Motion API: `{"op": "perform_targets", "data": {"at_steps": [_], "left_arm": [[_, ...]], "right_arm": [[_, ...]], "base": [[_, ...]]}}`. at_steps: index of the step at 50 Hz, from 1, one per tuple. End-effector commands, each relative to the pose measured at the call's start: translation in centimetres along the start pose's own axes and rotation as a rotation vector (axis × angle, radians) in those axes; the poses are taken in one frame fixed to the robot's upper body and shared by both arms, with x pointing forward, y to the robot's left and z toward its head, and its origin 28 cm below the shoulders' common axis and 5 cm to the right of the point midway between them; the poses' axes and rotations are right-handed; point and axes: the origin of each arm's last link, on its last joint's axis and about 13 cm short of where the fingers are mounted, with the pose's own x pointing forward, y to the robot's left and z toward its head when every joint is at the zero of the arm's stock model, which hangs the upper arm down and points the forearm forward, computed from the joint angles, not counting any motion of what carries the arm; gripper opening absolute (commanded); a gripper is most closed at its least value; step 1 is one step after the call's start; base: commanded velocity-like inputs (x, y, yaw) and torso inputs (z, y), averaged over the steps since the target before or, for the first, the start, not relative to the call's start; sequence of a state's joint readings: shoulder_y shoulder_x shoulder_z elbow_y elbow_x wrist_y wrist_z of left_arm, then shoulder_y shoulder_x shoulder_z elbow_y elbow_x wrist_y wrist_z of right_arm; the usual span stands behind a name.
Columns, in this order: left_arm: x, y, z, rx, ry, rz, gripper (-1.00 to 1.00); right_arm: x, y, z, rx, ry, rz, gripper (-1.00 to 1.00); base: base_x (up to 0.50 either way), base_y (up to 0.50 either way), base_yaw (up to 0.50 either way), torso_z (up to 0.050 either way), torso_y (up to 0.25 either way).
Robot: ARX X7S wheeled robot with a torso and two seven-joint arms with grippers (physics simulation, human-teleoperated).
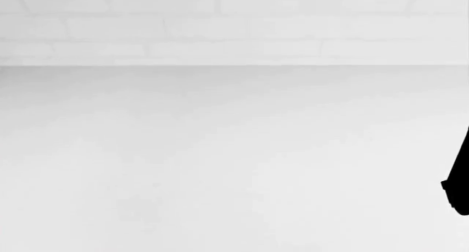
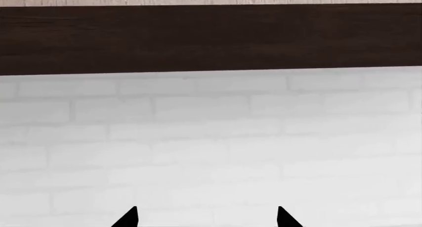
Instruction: Pick the carrot, potato from the counter and place them in the cabinet. Then close the cabinet.
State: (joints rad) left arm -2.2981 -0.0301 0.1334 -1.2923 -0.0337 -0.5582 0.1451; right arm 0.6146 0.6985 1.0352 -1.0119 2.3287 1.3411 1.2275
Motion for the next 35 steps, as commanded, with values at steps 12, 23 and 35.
{"op": "perform_targets", "data": {"at_steps": [12, 23, 35], "left_arm": [[0.1, -0.3, -0.3, -0.024, 0.008, -0.021, 1.00], [0.1, -0.1, 0.9, -0.012, -0.087, 0.008, 1.00], [-0.4, -0.1, 3.1, 0.010, -0.176, 0.001, 1.00]], "right_arm": [[-0.3, 0.0, -0.2, 0.007, 0.007, 0.000, 1.00], [-0.4, -0.1, -0.2, 0.007, 0.008, 0.000, 1.00], [-0.5, -0.1, -0.3, 0.009, 0.010, 0.000, 1.00]], "base": [[0.00, 0.00, 0.00, 0.000, 0.000], [0.00, 0.00, 0.00, 0.000, 0.000], [0.00, 0.00, 0.00, 0.000, 0.000]]}}
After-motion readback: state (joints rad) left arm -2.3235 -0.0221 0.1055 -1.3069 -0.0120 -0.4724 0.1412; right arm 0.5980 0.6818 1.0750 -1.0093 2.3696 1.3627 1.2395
